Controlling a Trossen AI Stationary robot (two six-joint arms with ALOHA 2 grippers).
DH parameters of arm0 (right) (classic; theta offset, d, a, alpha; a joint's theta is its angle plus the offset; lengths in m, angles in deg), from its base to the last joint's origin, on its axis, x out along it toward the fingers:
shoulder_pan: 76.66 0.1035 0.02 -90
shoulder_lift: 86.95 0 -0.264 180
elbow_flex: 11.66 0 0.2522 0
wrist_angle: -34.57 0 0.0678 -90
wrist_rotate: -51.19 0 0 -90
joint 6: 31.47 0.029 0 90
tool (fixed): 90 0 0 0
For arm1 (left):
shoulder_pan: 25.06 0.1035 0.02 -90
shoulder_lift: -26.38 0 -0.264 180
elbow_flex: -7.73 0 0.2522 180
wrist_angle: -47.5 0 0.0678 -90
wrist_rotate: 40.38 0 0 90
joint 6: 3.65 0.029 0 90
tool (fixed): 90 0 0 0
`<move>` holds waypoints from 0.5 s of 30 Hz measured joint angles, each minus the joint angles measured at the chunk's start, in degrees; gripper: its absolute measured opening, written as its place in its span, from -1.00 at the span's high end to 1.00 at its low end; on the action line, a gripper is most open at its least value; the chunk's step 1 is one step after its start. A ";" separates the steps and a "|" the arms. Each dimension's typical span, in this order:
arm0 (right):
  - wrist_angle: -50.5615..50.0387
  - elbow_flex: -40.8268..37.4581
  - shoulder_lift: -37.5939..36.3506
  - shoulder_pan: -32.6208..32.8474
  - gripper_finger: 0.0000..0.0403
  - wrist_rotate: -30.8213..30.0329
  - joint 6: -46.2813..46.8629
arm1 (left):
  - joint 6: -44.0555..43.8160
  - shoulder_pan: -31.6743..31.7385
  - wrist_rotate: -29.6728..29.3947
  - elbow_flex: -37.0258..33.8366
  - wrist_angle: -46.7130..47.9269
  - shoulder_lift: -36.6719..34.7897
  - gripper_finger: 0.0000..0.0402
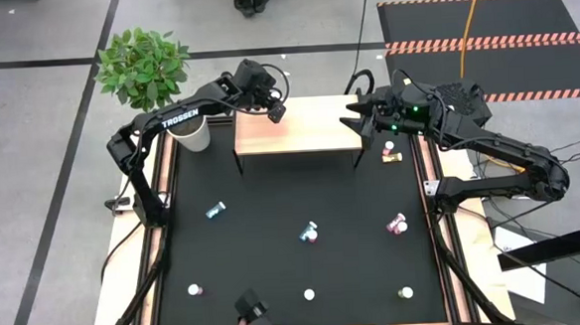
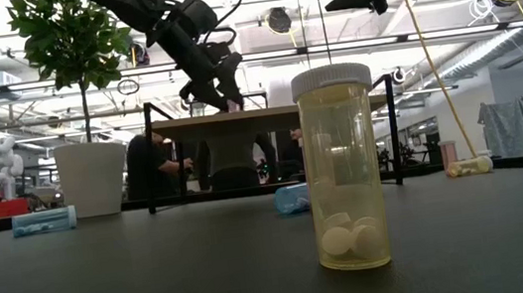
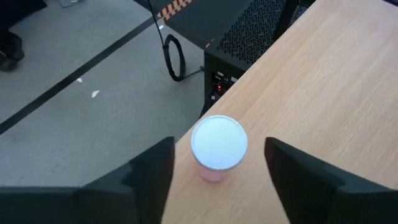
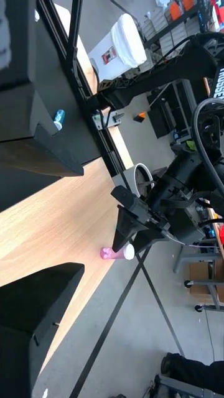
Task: Pick and place medicine bottles onto shelf by color
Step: Put the bottom left yellow pill bottle on the shelf
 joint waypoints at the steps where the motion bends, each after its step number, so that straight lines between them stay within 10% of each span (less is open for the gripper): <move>1: 0.00 0.00 0.00 0.02 -0.16 0.00 0.00 | 0.00 0.00 0.40 0.01 0.00 0.00 -0.34; 15: 3.50 0.00 0.02 0.02 -0.16 0.09 -1.71 | 2.19 -3.74 2.05 1.57 2.25 -11.41 -0.54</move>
